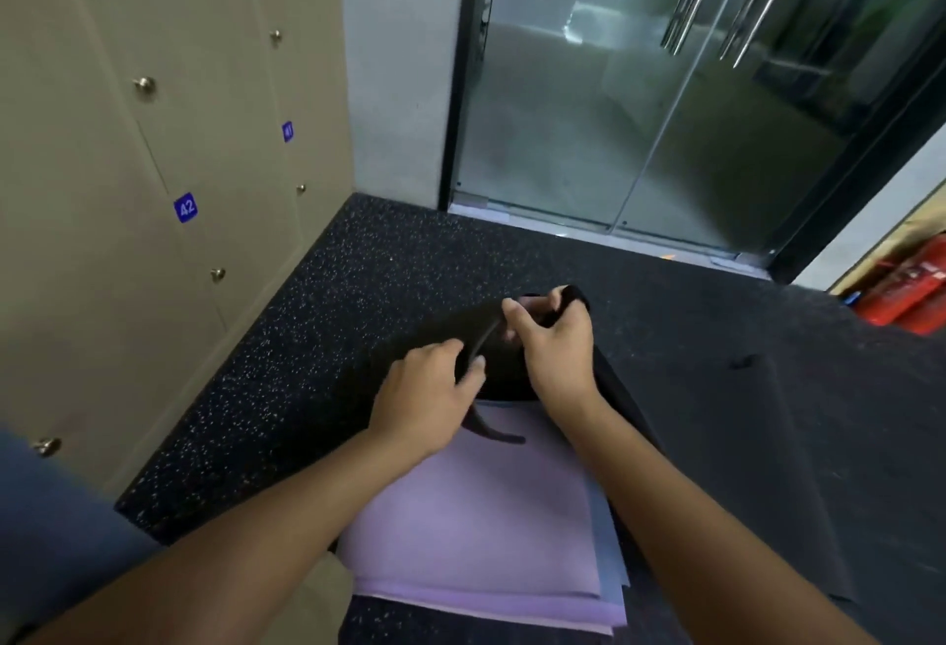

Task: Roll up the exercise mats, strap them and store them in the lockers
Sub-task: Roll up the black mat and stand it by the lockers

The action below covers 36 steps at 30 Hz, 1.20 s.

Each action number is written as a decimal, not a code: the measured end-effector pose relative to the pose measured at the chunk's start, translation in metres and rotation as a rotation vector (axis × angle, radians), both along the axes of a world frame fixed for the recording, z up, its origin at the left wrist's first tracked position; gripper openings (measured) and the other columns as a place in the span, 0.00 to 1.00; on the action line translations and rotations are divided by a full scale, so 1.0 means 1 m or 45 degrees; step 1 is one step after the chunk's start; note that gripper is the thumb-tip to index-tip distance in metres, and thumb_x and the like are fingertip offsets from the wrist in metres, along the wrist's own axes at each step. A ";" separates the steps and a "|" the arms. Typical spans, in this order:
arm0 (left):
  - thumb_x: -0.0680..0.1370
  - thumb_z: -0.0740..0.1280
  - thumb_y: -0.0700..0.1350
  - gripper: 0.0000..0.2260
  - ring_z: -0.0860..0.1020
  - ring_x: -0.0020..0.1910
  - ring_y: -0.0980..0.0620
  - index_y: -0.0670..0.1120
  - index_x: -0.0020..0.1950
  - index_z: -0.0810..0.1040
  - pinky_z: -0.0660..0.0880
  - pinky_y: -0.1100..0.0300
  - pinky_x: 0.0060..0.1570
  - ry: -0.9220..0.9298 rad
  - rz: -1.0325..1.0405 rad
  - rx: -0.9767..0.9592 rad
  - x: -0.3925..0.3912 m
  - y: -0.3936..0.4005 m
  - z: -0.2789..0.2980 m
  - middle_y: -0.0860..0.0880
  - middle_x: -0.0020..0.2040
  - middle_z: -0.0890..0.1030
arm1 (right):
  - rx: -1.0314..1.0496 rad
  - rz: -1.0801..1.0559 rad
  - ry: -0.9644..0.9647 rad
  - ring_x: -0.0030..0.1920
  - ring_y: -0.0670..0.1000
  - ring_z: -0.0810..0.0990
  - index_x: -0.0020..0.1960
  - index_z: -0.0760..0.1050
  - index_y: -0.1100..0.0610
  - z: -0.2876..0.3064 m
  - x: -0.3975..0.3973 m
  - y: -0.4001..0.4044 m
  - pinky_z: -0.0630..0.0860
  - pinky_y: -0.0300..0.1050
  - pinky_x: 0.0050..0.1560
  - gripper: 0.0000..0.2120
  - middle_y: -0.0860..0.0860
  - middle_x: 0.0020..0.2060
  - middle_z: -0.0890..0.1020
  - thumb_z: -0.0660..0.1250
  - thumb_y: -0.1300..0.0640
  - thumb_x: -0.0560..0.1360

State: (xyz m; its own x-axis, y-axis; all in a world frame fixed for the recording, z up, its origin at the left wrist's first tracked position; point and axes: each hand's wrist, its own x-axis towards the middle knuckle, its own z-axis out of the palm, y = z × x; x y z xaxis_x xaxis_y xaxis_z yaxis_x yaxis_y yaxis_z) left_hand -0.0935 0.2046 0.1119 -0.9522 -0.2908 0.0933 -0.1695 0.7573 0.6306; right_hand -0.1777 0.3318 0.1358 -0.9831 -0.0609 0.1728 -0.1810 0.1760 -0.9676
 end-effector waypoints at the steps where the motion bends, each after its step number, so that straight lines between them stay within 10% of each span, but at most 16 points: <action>1: 0.85 0.60 0.55 0.15 0.78 0.38 0.51 0.51 0.40 0.74 0.69 0.57 0.37 0.053 0.051 -0.018 -0.003 0.000 0.011 0.51 0.39 0.78 | -0.013 0.082 -0.039 0.38 0.50 0.85 0.48 0.73 0.64 0.010 -0.001 0.003 0.81 0.45 0.42 0.10 0.57 0.41 0.84 0.72 0.59 0.79; 6: 0.85 0.62 0.50 0.26 0.71 0.27 0.48 0.46 0.27 0.65 0.61 0.53 0.29 0.106 0.252 0.133 -0.022 -0.014 0.065 0.50 0.25 0.69 | 0.150 0.282 -0.051 0.37 0.46 0.83 0.51 0.80 0.58 0.030 0.021 0.037 0.78 0.42 0.38 0.12 0.54 0.42 0.86 0.70 0.49 0.80; 10: 0.81 0.66 0.49 0.22 0.83 0.34 0.38 0.45 0.28 0.69 0.82 0.45 0.37 0.073 0.295 0.475 -0.032 -0.005 0.094 0.44 0.28 0.76 | 0.112 0.450 -0.124 0.40 0.47 0.82 0.44 0.76 0.56 0.030 0.050 0.060 0.77 0.44 0.44 0.12 0.47 0.38 0.83 0.70 0.49 0.80; 14: 0.80 0.67 0.44 0.12 0.84 0.41 0.35 0.40 0.39 0.74 0.84 0.41 0.35 0.105 0.344 0.868 -0.034 0.006 0.128 0.35 0.45 0.82 | -0.070 0.392 -0.132 0.38 0.43 0.70 0.42 0.66 0.60 0.040 0.072 0.076 0.70 0.42 0.43 0.25 0.44 0.34 0.71 0.66 0.38 0.75; 19: 0.84 0.64 0.39 0.04 0.84 0.48 0.37 0.38 0.56 0.74 0.81 0.54 0.27 0.198 0.429 1.170 -0.021 -0.006 0.169 0.34 0.55 0.81 | 0.431 0.228 0.087 0.30 0.40 0.70 0.39 0.62 0.54 0.057 0.078 0.103 0.68 0.34 0.33 0.24 0.43 0.33 0.68 0.79 0.51 0.72; 28: 0.86 0.60 0.38 0.25 0.86 0.42 0.38 0.35 0.81 0.56 0.84 0.55 0.32 0.310 0.510 1.293 0.046 -0.054 0.200 0.31 0.47 0.83 | 0.525 0.163 0.315 0.35 0.44 0.70 0.41 0.60 0.50 0.122 0.042 0.072 0.70 0.35 0.37 0.23 0.46 0.36 0.72 0.76 0.61 0.74; 36: 0.87 0.59 0.47 0.19 0.87 0.45 0.41 0.32 0.58 0.79 0.85 0.54 0.41 -0.015 0.596 1.133 0.190 -0.140 0.169 0.35 0.46 0.86 | 0.713 0.678 0.554 0.37 0.40 0.70 0.43 0.59 0.48 0.161 0.096 -0.008 0.67 0.33 0.39 0.24 0.44 0.38 0.70 0.75 0.62 0.75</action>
